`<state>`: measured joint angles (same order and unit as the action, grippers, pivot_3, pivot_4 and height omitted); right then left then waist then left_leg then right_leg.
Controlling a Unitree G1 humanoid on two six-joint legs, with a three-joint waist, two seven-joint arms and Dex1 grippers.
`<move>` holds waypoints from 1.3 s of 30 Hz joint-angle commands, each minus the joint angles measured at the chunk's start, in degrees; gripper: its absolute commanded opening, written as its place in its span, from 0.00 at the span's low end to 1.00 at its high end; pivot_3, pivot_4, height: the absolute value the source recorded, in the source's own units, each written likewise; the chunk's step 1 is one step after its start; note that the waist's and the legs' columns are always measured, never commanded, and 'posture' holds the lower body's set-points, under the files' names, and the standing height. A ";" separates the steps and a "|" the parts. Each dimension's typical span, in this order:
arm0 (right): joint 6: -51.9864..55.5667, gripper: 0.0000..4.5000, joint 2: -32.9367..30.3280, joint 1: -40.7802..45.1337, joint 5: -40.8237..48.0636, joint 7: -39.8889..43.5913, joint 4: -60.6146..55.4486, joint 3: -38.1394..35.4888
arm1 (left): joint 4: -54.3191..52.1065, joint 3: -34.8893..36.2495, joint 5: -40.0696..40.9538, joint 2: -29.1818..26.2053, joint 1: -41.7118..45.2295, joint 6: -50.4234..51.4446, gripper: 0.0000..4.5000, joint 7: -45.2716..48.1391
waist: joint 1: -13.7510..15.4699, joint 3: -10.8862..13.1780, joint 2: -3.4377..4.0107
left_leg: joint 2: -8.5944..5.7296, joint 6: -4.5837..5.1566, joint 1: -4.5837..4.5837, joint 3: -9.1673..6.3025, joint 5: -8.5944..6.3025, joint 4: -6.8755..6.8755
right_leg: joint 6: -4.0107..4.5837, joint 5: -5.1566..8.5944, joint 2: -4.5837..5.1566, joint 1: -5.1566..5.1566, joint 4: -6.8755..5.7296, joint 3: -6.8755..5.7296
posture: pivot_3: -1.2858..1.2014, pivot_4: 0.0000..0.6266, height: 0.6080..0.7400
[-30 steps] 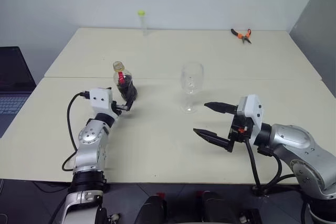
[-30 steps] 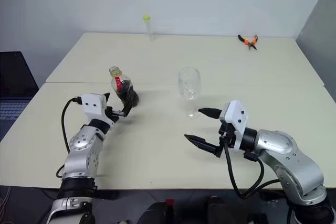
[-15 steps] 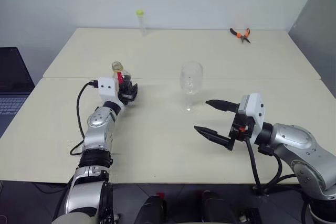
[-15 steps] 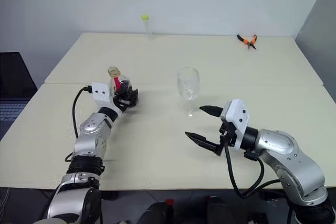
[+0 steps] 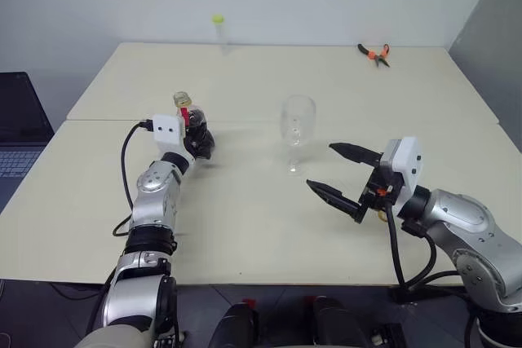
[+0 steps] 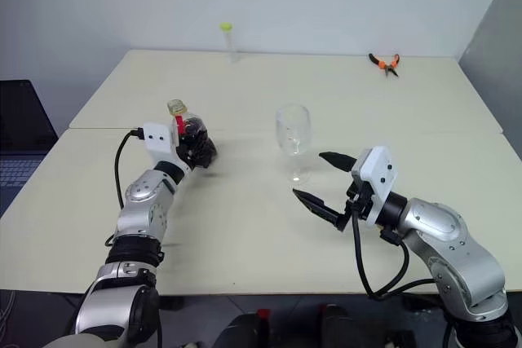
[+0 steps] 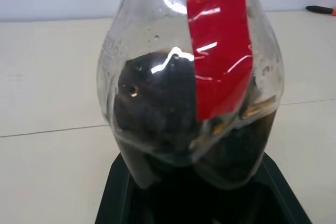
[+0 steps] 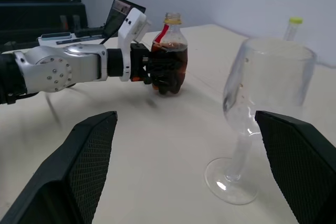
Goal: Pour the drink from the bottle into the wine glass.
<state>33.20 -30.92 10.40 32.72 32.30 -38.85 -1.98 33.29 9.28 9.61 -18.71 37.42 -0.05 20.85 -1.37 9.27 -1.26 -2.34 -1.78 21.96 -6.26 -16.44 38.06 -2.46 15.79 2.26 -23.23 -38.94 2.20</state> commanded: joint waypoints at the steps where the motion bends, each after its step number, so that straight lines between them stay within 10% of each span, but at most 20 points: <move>1: 0.07 1.00 0.64 1.25 -0.35 -2.82 -1.94 -1.15 | -3.77 -3.22 -1.72 0.13 7.68 -1.02 0.22 2.15 | 0.37 0.03 -0.06 | -0.03 -0.02 0.04 -0.02 0.01 0.02 | 0.00 0.00 -0.02 0.00 0.00 -0.05 | 0.52 0.24 1.00; 14: -0.70 1.00 7.22 6.35 -6.25 -11.58 0.69 2.09 | 9.51 -17.92 -17.93 -3.12 22.63 -22.33 0.20 7.71 | -0.52 0.04 -0.04 | -0.05 -0.04 0.01 0.13 0.02 -0.07 | -0.02 0.01 -0.07 -0.10 0.02 0.13 | 0.52 0.24 1.00; 39: 3.98 1.00 11.85 10.42 -9.76 -17.37 2.49 5.29 | 24.50 -29.54 -42.91 -11.39 31.13 -46.79 0.19 -12.51 | -0.40 0.04 -0.04 | -0.11 0.03 0.15 0.14 -0.01 -0.03 | -0.02 0.01 -0.08 -0.26 -0.05 0.13 | 0.52 0.24 1.00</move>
<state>37.69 -19.26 19.67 23.31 14.94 -35.07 3.54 58.58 -20.55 -33.03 -29.24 66.06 -45.65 10.38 -1.78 9.32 -1.29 -2.45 -1.75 22.11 -6.12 -16.45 38.03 -2.49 15.80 2.19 -23.50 -38.99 2.33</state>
